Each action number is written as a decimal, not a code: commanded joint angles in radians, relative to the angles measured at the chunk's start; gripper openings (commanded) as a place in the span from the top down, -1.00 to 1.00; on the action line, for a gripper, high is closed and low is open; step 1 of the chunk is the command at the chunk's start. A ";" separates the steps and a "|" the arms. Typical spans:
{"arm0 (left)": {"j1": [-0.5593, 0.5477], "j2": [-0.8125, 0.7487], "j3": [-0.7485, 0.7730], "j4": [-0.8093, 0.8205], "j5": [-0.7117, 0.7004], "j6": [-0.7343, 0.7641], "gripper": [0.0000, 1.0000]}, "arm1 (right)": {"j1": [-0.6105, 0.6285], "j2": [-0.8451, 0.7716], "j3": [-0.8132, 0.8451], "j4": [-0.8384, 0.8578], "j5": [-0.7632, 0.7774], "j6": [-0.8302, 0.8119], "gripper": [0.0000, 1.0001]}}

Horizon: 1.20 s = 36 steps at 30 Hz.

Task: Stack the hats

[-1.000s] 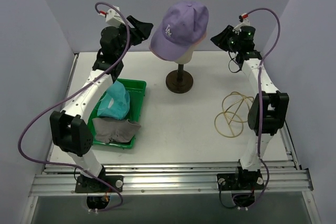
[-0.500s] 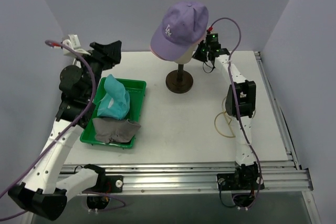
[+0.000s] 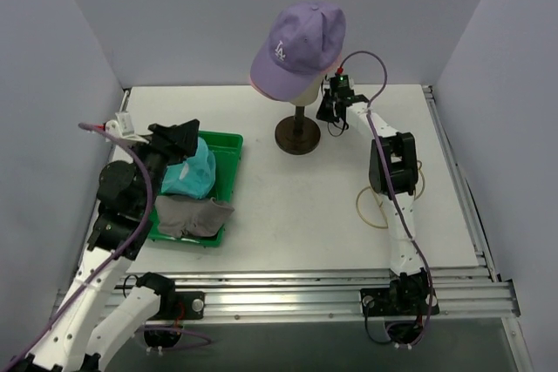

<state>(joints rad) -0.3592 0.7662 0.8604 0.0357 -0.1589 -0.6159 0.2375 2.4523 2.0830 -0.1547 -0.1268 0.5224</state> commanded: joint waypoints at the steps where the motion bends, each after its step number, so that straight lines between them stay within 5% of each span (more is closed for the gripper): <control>1: -0.003 -0.070 -0.001 0.001 -0.027 0.004 -0.52 | 0.016 0.008 -0.040 0.055 0.009 0.047 1.00; 9: -0.001 -0.110 -0.014 -0.022 -0.059 0.013 -0.52 | 0.028 -0.001 -0.112 0.099 0.006 0.053 1.00; 22: -0.001 0.025 -0.001 0.029 -0.045 0.008 -0.53 | 0.077 -0.217 -0.495 0.325 0.001 0.071 1.00; 36: 0.054 0.422 0.302 0.079 0.140 0.053 -0.59 | 0.183 -0.358 -0.675 0.426 0.036 0.059 1.00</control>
<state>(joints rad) -0.3210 1.1568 1.0676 0.0559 -0.0761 -0.5858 0.4053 2.1735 1.4319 0.2436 -0.0788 0.5835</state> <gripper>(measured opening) 0.793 0.001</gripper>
